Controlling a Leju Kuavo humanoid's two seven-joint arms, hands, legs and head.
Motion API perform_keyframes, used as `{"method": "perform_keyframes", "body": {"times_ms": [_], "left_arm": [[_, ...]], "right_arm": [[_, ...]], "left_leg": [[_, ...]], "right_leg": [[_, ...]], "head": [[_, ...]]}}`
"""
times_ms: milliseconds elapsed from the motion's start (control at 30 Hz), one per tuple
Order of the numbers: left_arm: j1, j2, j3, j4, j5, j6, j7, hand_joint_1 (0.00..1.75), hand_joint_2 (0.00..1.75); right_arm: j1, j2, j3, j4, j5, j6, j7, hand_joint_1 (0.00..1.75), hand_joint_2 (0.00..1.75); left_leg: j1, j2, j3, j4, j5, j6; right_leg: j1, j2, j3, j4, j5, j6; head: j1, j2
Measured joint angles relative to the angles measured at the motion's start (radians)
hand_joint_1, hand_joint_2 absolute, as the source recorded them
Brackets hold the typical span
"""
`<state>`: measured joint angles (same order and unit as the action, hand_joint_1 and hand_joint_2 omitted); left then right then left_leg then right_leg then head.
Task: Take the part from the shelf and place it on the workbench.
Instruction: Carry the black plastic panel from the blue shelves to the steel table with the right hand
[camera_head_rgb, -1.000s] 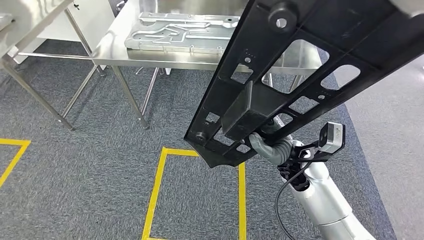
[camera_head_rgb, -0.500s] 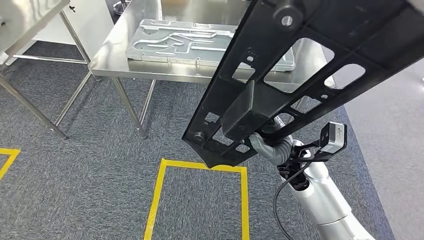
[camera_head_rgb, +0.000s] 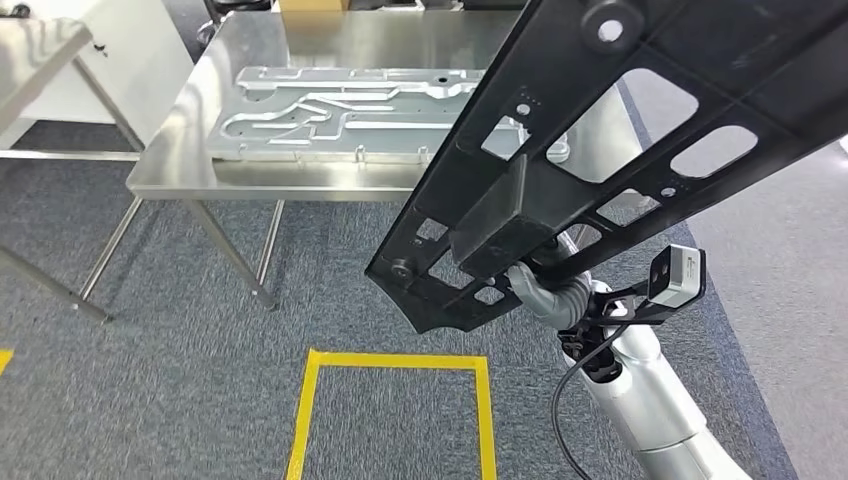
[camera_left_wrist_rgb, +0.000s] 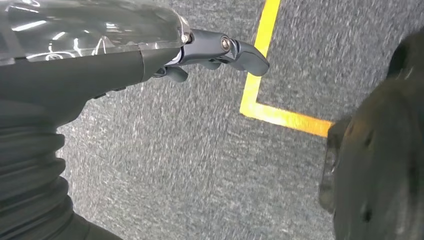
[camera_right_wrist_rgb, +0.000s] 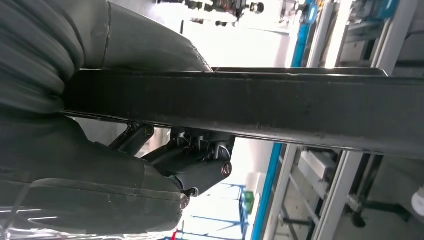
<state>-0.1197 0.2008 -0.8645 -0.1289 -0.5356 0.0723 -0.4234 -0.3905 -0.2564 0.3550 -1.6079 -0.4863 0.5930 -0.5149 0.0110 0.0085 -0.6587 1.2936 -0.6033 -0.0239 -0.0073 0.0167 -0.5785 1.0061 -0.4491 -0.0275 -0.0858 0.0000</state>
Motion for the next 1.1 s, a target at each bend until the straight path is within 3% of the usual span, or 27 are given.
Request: {"method": "perform_keyframes", "body": {"times_ms": [33,67,100,200,233,267,333,400,500,533,567,600,667,700,733,867,933,1000,1033,1067,1100], "left_arm": [[0.002,0.0,0.0,0.0,-0.002,0.0,0.0,0.0,1.75],[0.003,0.0,0.0,0.0,-0.004,-0.001,0.0,0.0,1.75],[0.004,0.001,0.0,0.0,-0.006,-0.001,0.0,0.0,1.75],[0.009,0.004,0.0,0.0,-0.008,-0.002,0.0,0.0,1.75],[0.008,0.005,0.0,0.0,-0.008,-0.002,0.0,0.0,1.75],[0.006,0.006,0.0,0.0,-0.011,-0.003,0.0,0.0,1.75],[0.0,0.006,-0.001,0.0,-0.016,-0.002,0.001,0.0,1.75],[-0.002,0.006,0.0,0.0,-0.019,-0.001,0.001,0.0,1.75],[0.0,0.006,0.0,0.0,-0.019,-0.001,0.001,0.0,1.75],[0.001,0.006,0.0,0.0,-0.019,-0.001,0.001,0.0,1.75],[0.002,0.005,0.0,0.0,-0.019,-0.001,0.001,0.0,1.75],[0.003,0.004,0.0,0.0,-0.019,-0.001,0.0,0.0,1.75],[0.004,0.004,0.0,0.0,-0.019,-0.001,0.0,0.0,1.75],[0.004,0.004,0.0,0.0,-0.019,-0.001,-0.001,0.0,1.75],[0.004,0.003,0.0,0.0,-0.019,0.0,-0.001,0.0,1.75],[0.002,0.003,0.0,0.0,-0.029,0.0,-0.006,0.0,1.75],[-0.001,0.003,0.0,0.0,-0.031,0.0,-0.007,0.0,1.75],[-0.002,0.003,0.0,0.0,-0.031,0.0,-0.008,0.0,1.75],[-0.001,0.003,0.0,0.0,-0.031,0.0,-0.008,0.0,1.75],[0.001,0.003,0.0,0.0,-0.032,-0.001,-0.008,0.0,1.75],[0.003,0.003,-0.001,0.0,-0.034,-0.001,-0.008,0.0,1.75]], "right_arm": [[0.002,0.0,0.0,0.0,0.001,0.0,0.0,1.75,1.75],[0.004,0.0,0.0,-0.001,0.001,0.0,-0.001,1.75,1.75],[0.005,0.0,0.0,-0.002,0.001,0.0,-0.001,1.75,1.75],[0.008,0.002,0.001,-0.004,0.001,0.0,-0.002,1.75,1.75],[0.009,0.002,0.001,-0.005,0.001,-0.001,-0.001,1.75,1.75],[0.01,0.003,0.001,-0.007,0.002,-0.001,-0.002,1.75,1.75],[0.009,0.003,-0.004,-0.012,0.01,-0.003,-0.006,1.75,1.75],[0.008,0.003,-0.009,-0.017,0.022,-0.006,-0.013,1.75,1.75],[0.007,0.004,-0.015,-0.019,0.032,-0.01,-0.019,1.75,1.75],[0.007,0.004,-0.018,-0.02,0.032,-0.012,-0.019,1.75,1.75],[0.008,0.003,-0.023,-0.02,0.032,-0.014,-0.02,1.75,1.75],[0.007,0.003,-0.029,-0.023,0.031,-0.016,-0.021,1.75,1.75],[0.008,0.001,-0.045,-0.03,0.026,-0.017,-0.025,1.75,1.75],[0.009,0.0,-0.052,-0.034,0.023,-0.016,-0.026,1.75,1.75],[0.011,0.0,-0.058,-0.039,0.021,-0.016,-0.027,1.75,1.75],[0.021,-0.001,-0.077,-0.063,0.024,-0.016,-0.029,1.75,1.75],[0.025,-0.002,-0.082,-0.071,0.029,-0.015,-0.031,1.75,1.75],[0.034,-0.002,-0.084,-0.073,0.034,-0.016,-0.034,1.75,1.75],[0.04,-0.002,-0.085,-0.074,0.036,-0.016,-0.035,1.75,1.75],[0.045,-0.002,-0.086,-0.076,0.038,-0.016,-0.035,1.75,1.75],[0.05,-0.002,-0.087,-0.078,0.04,-0.016,-0.036,1.75,1.75]], "left_leg": [[0.0,0.0,-0.021,-0.002,-0.028,0.0],[0.0,-0.001,-0.03,-0.031,-0.032,0.001],[0.0,-0.003,-0.03,-0.08,-0.006,0.004],[-0.004,-0.029,-0.012,-0.239,0.182,0.017],[-0.006,-0.034,-0.008,-0.26,0.218,0.023],[-0.008,-0.034,-0.003,-0.266,0.227,0.029],[-0.006,-0.028,0.017,-0.274,0.218,0.04],[-0.003,-0.024,0.042,-0.283,0.205,0.05],[-0.003,-0.022,0.073,-0.286,0.177,0.055],[-0.003,-0.022,0.084,-0.286,0.167,0.055],[-0.003,-0.022,0.097,-0.286,0.157,0.054],[-0.003,-0.022,0.111,-0.286,0.146,0.053],[-0.005,-0.021,0.137,-0.285,0.124,0.048],[-0.006,-0.02,0.146,-0.285,0.114,0.043],[-0.008,-0.018,0.153,-0.286,0.104,0.038],[-0.009,-0.015,0.168,-0.253,0.092,0.014],[-0.005,-0.014,0.113,-0.152,0.067,0.009],[-0.004,-0.014,0.025,-0.029,0.02,0.006],[-0.003,-0.014,-0.008,0.001,0.005,0.004],[-0.003,-0.014,-0.024,-0.002,0.009,0.003],[-0.003,-0.014,-0.025,-0.038,0.035,0.003]], "right_leg": [[0.0,0.008,0.016,0.0,-0.013,0.0],[0.0,0.015,0.034,0.0,-0.026,0.001],[0.001,0.022,0.052,0.0,-0.04,0.003],[0.002,0.04,0.09,0.001,-0.078,0.014],[0.002,0.046,0.097,0.001,-0.085,0.02],[0.002,0.051,0.101,0.006,-0.087,0.027],[0.002,0.044,0.089,0.041,-0.076,0.04],[0.002,0.017,0.037,0.134,-0.076,0.05],[-0.002,-0.008,-0.082,0.28,-0.154,0.057],[-0.004,-0.009,-0.106,0.289,-0.171,0.058],[-0.005,-0.01,-0.115,0.273,-0.167,0.059],[-0.005,-0.011,-0.109,0.225,-0.134,0.059],[-0.003,-0.018,-0.079,0.097,-0.027,0.055],[-0.001,-0.02,-0.067,0.049,0.011,0.048],[0.002,-0.021,-0.061,0.024,0.032,0.042],[0.0,-0.012,-0.027,0.009,0.021,0.013],[-0.001,-0.01,-0.005,0.006,0.009,0.003],[0.0,-0.008,0.011,0.006,-0.008,-0.001],[0.001,-0.006,0.02,0.006,-0.016,-0.001],[0.002,-0.004,0.03,0.006,-0.025,0.0],[0.002,-0.001,0.041,0.006,-0.033,0.001]], "head": [[0.0,0.0],[0.0,0.0],[0.0,0.0],[0.0,0.0],[0.0,0.0],[0.0,0.0],[0.0,0.0],[0.0,0.0],[0.0,0.0],[0.0,0.0],[0.0,0.0],[0.0,0.0],[0.0,0.0],[0.0,0.0],[0.0,0.0],[0.0,0.0],[0.0,0.0],[0.0,0.0],[0.0,0.0],[0.0,0.0],[0.0,0.0]]}}
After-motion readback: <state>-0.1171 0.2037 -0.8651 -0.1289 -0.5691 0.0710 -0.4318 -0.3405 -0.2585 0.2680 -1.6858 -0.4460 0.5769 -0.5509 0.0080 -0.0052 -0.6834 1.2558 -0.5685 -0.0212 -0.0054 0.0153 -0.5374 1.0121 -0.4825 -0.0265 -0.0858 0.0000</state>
